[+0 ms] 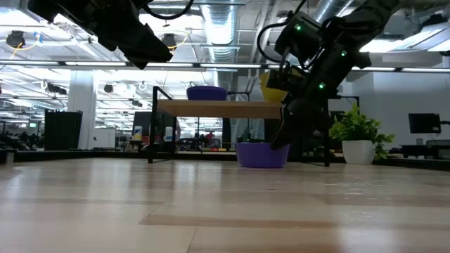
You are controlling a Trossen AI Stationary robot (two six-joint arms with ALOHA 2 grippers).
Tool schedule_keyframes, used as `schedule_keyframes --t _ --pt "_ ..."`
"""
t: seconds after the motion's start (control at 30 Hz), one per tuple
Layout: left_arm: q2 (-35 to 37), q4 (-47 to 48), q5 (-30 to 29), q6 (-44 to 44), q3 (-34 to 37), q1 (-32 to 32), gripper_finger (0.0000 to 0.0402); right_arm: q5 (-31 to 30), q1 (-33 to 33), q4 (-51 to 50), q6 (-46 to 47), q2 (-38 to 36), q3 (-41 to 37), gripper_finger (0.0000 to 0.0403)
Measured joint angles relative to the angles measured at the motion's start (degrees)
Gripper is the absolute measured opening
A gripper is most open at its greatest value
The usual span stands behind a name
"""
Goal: Pick & Place Mini bowls
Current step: Stack the blue bowl on the blue bowl on the shelf
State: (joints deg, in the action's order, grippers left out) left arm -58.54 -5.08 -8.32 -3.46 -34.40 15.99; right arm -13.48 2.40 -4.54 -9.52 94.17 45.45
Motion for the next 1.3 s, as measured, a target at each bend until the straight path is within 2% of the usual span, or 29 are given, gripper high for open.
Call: schedule_keyframes --t 0.27,0.53,0.7,1.0,1.2,1.3 --pt "0.00 -0.10 0.06 0.00 0.00 0.00 0.0092 -0.06 0.38 0.09 0.02 -0.04 0.02 0.0095" --pt "0.00 -0.11 0.13 0.00 0.00 0.00 0.0092 0.08 0.37 -1.58 0.59 -0.04 0.02 0.0008" --pt "0.00 -0.11 0.11 -0.02 0.00 0.00 0.0092 -0.02 -1.12 -2.41 3.47 -0.10 0.02 0.0002" --pt "0.00 -0.11 -0.02 -0.02 0.00 0.00 0.0092 0.28 -8.31 -3.35 6.62 -2.58 0.12 0.0001" --pt "-0.23 -0.15 -0.01 -0.02 0.59 0.00 0.0092 0.31 -13.56 -7.52 6.98 -5.50 4.54 0.0000" --pt "-1.48 -0.33 -0.02 0.32 0.88 0.00 0.0092 2.79 -15.75 -9.66 6.64 -5.83 7.66 0.0000"
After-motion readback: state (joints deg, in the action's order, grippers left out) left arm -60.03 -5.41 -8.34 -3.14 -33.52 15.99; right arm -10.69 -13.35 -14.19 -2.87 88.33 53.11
